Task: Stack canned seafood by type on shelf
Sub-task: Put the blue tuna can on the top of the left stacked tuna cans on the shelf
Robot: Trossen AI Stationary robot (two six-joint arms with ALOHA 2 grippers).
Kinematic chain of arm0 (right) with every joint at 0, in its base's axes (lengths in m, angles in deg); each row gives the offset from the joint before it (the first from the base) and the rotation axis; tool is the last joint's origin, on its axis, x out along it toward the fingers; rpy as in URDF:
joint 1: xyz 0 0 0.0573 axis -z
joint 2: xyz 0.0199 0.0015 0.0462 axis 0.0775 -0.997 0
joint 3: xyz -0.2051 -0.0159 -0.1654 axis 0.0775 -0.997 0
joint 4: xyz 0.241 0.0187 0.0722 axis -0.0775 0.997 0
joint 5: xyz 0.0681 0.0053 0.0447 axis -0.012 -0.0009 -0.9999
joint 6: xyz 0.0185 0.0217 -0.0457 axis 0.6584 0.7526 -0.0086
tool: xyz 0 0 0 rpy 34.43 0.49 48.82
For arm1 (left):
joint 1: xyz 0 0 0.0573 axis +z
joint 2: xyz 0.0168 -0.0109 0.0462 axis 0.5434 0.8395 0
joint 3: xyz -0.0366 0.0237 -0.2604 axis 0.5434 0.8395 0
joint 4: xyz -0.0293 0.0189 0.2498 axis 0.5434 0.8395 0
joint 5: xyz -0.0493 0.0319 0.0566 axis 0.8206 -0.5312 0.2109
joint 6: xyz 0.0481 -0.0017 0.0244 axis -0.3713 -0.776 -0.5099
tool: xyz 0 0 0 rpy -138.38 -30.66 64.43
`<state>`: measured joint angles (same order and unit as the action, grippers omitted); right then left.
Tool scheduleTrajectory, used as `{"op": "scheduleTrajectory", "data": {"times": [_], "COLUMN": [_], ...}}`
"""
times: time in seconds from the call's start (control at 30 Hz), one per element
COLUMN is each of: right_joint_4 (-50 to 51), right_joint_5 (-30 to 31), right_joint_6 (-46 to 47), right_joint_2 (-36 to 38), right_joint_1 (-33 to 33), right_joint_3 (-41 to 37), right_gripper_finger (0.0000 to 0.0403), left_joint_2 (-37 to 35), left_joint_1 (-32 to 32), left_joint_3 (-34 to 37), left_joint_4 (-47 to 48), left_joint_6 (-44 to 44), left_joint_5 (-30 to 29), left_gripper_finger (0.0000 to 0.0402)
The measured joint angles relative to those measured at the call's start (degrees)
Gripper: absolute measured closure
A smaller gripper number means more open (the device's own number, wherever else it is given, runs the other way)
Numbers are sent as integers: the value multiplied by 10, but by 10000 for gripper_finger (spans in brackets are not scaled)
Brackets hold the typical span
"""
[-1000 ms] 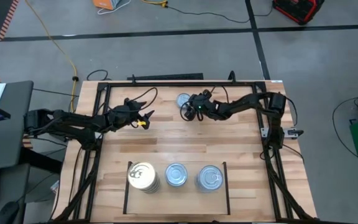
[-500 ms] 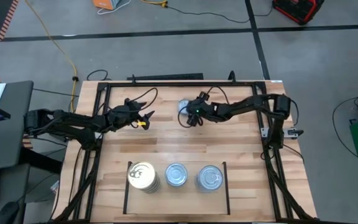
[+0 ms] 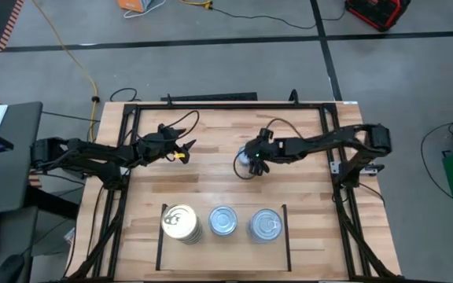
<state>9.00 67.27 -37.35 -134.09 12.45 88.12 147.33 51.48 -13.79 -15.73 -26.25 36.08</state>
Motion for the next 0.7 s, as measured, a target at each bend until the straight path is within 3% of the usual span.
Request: {"op": "scheduleTrajectory", "data": {"times": [0.23,0.37,0.7], "right_joint_4": [43,-27,-78], "right_joint_5": [-21,-78,-99], "right_joint_6": [97,157,206], "right_joint_2": [88,121,87], "right_joint_1": [20,58,76], "right_joint_3": [-23,-87,-125], "right_gripper_finger": [125,135,169], "left_joint_2": [0,0,0], "left_joint_1": [0,0,0], "left_joint_3": [0,0,0], "left_joint_4": [0,-1,-1], "left_joint_6": [12,9,7], "left_joint_5": [28,28,27], "left_gripper_finger": [114,113,113]}}
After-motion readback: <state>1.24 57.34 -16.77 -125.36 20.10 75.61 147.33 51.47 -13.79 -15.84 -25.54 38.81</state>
